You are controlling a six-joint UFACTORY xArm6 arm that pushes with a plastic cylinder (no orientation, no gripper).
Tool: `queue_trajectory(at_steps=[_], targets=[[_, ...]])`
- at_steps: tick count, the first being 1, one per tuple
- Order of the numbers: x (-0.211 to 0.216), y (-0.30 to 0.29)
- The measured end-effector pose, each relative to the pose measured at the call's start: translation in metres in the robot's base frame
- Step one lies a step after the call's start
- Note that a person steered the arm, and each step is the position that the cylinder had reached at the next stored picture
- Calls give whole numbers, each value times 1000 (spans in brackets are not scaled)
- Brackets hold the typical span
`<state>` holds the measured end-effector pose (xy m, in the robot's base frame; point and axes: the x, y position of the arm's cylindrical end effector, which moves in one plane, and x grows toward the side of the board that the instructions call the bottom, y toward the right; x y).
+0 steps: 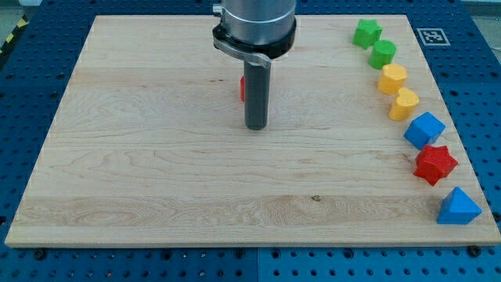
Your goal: Slide the red circle to the top left of the green star
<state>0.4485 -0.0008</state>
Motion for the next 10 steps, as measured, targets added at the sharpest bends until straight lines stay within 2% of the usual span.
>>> queue_trajectory(at_steps=[1, 3, 4, 5, 6, 9, 10], targets=[[-14, -3], [-75, -45], [-84, -45], [-72, -54], [-36, -45], [-54, 20], [-61, 17]])
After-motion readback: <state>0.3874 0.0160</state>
